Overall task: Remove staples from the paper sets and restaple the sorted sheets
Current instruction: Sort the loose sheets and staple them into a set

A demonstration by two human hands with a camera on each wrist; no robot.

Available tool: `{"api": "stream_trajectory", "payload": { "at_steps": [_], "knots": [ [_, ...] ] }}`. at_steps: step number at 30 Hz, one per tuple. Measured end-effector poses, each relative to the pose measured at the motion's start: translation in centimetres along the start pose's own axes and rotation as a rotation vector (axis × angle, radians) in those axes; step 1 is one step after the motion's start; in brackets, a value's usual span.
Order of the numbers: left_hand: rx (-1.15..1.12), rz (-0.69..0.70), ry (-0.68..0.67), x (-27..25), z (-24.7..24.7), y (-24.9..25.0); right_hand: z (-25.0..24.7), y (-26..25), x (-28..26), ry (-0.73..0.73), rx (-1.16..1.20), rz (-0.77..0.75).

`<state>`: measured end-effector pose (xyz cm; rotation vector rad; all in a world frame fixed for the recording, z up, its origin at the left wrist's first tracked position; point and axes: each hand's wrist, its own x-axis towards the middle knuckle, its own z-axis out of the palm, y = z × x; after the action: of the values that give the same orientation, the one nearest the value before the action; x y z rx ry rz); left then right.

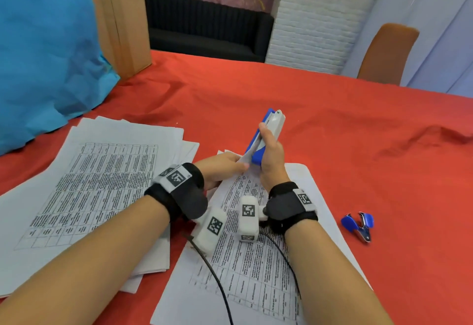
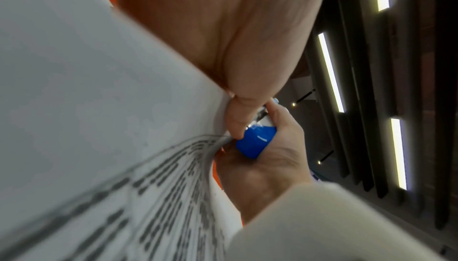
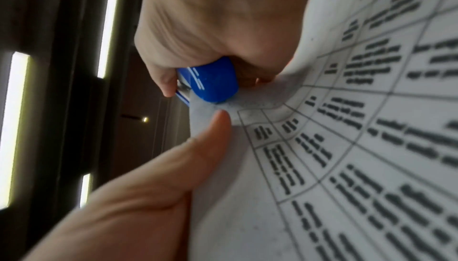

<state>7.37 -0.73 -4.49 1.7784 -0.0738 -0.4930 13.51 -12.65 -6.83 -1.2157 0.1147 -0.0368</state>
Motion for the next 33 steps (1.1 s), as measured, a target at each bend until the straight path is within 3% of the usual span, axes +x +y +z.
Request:
{"api": "stream_trajectory", "payload": {
  "at_steps": [5, 15, 19, 26, 28, 31, 33],
  "knots": [
    [-0.036, 0.091, 0.006, 1.1, 0.6, -1.0, 0.2, 0.2, -0.3, 0.029, -0.008, 0.019],
    [0.223, 0.191, 0.052, 1.2, 0.6, -1.7, -0.2, -0.2, -0.4, 0.008, -0.062, -0.057],
    [0.274, 0.208, 0.110, 1.1, 0.5, -1.5, -0.2, 0.1, -0.4, 0.036, -0.067, -0.073],
    [0.247, 0.170, 0.097, 0.9, 0.6, -1.5, 0.1, 0.0, -0.2, 0.063, -0.057, -0.107],
    [0.281, 0.176, 0.094, 0.7, 0.8, -1.1, 0.3, 0.0, -0.2, 0.086, 0.032, -0.045],
    [0.344, 0.127, 0.151, 0.8, 0.6, -1.2, -0.1, -0.1, 0.0, 0.167, 0.395, 0.090],
    [0.310, 0.079, 0.158, 0.7, 0.0, -1.5, -1.1, -1.0, 0.4, 0.228, 0.527, 0.057]
  ]
}}
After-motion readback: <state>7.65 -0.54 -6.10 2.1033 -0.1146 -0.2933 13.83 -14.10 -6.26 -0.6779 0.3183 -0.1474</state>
